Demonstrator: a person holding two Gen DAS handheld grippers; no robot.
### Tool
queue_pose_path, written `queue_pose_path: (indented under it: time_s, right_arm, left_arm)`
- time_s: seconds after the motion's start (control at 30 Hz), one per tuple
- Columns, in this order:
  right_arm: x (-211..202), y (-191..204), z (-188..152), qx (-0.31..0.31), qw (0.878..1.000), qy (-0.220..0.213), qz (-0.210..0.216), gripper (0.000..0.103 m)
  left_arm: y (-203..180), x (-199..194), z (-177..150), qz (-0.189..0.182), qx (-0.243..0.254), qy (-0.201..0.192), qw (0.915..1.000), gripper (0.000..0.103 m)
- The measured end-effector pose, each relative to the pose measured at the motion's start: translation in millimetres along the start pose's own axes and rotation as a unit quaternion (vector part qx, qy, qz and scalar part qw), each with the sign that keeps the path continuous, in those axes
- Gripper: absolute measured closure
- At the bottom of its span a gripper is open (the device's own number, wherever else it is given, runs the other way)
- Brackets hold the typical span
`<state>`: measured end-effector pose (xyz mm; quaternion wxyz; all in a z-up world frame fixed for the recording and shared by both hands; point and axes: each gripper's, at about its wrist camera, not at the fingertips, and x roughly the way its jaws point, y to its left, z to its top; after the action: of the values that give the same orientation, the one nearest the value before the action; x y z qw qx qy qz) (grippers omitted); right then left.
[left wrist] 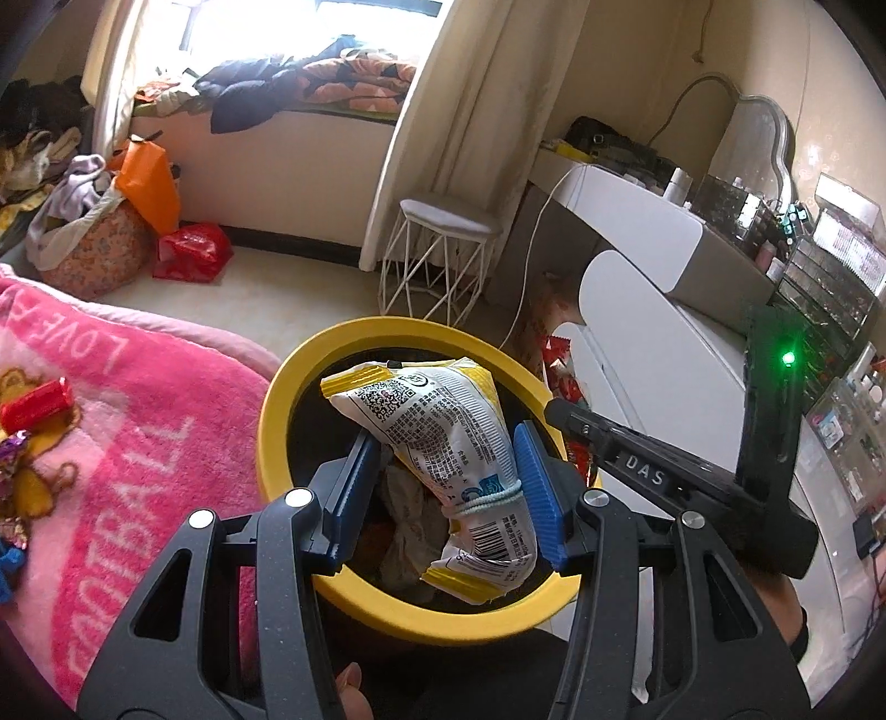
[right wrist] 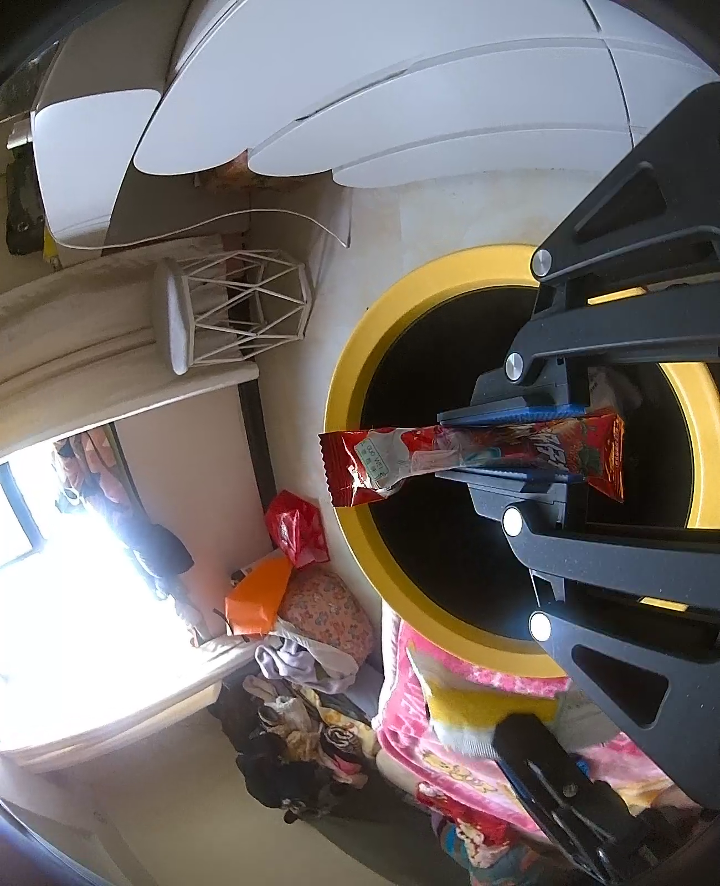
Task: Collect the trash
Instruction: 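Open both tools to drop the wrapper and chip bag into the bin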
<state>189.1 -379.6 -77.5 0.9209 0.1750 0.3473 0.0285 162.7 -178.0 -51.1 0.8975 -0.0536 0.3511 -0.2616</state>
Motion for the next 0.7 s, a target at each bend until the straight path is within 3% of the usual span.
queue_pose_path:
  time_s: [0.43, 0.6, 0.63, 0.7]
  right_arm:
    - [10, -9, 0, 0.007, 1.0, 0.025, 0.006, 0.087]
    - [8, -13, 0, 0.016, 1.0, 0.023, 0.007, 0.075]
    - [8, -14, 0, 0.018, 1.0, 0.023, 0.006, 0.072]
    - [6, -16, 0, 0.022, 1.0, 0.019, 0.005, 0.067]
  left_arm:
    - [16, 30, 0, 0.01, -0.024, 0.028, 0.9993, 0.06]
    - [17, 32, 5, 0.01, -0.028, 0.028, 0.9992, 0.058]
    - [17, 32, 6, 0.009, -0.029, 0.027, 0.9992, 0.057]
    - [16, 29, 7, 0.005, -0.029, 0.021, 0.9993, 0.044]
